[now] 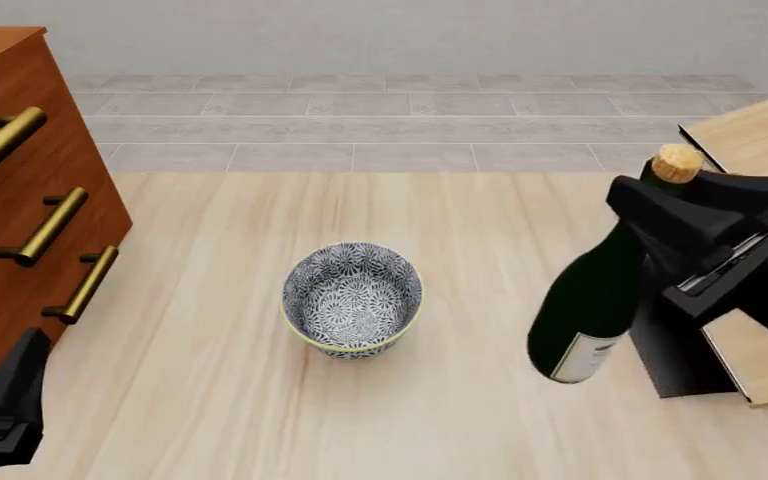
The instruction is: Put the wine bottle on the wine rack.
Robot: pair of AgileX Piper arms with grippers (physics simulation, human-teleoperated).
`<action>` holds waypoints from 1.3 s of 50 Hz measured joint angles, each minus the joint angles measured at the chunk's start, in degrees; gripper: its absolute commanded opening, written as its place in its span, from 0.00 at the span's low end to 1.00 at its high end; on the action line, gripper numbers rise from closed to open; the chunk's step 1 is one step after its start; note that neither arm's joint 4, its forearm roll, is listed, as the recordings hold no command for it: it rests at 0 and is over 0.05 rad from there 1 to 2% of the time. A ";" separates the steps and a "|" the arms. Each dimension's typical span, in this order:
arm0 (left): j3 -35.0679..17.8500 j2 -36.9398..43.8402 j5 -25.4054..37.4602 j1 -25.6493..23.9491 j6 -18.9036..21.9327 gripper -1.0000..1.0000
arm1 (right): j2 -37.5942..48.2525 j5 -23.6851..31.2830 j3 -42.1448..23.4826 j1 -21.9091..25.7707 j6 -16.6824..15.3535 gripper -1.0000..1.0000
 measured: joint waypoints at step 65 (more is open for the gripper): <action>-0.02 5.74 -9.19 -0.61 -1.97 1.00 | 2.78 16.45 -22.51 -18.35 0.83 0.00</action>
